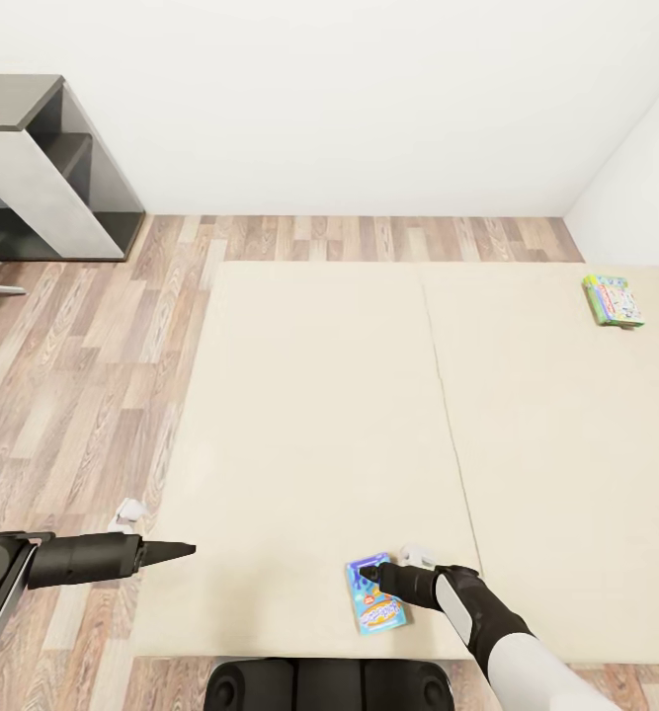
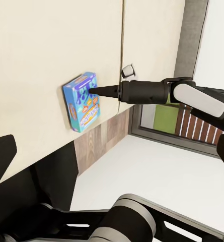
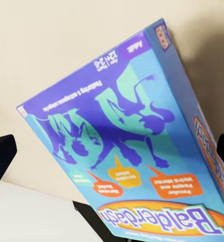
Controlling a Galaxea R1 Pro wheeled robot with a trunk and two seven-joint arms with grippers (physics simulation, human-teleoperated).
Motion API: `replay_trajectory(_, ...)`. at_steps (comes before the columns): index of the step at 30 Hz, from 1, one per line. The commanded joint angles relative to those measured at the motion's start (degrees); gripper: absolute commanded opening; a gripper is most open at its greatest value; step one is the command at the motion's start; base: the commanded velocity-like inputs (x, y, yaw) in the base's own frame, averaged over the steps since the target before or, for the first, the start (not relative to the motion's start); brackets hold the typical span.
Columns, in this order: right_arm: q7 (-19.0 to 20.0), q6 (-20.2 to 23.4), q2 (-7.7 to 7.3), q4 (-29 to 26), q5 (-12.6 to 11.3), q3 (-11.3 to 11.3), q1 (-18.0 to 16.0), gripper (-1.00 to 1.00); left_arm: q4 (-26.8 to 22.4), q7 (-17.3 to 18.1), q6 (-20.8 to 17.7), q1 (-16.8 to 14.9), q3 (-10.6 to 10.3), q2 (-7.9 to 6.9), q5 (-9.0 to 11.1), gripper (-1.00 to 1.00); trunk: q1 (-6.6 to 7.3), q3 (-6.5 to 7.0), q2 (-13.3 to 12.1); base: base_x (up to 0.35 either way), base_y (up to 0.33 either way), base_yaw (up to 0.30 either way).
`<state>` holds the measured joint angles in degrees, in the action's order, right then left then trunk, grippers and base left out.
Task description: Put all the toys in the child's room - the three board games (two on the bed and one on the table), the two jigsaw puzzles on the table, and the tennis ball on the table - inside the toy box on the table in the child's room.
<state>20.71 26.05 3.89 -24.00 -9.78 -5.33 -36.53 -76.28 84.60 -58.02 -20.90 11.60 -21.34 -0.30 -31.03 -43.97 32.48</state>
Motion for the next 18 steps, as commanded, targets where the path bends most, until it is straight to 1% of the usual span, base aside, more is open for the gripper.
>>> replay_trajectory(1,0.12,0.49,0.06,-0.08,-0.15,-0.47,-0.02,1.00,-0.01,0.24,-0.60,-0.02,0.00,-0.02,-0.03,1.00,-0.02,-0.05,0.06,0.000,0.016,0.000)
replay_trajectory(18,0.12,0.49,0.06,-0.08,-0.15,-0.47,0.01,1.00,-0.01,0.29,-0.60,-0.02,0.00,-0.02,-0.04,1.00,-0.02,-0.05,0.06,0.000,0.043,0.000)
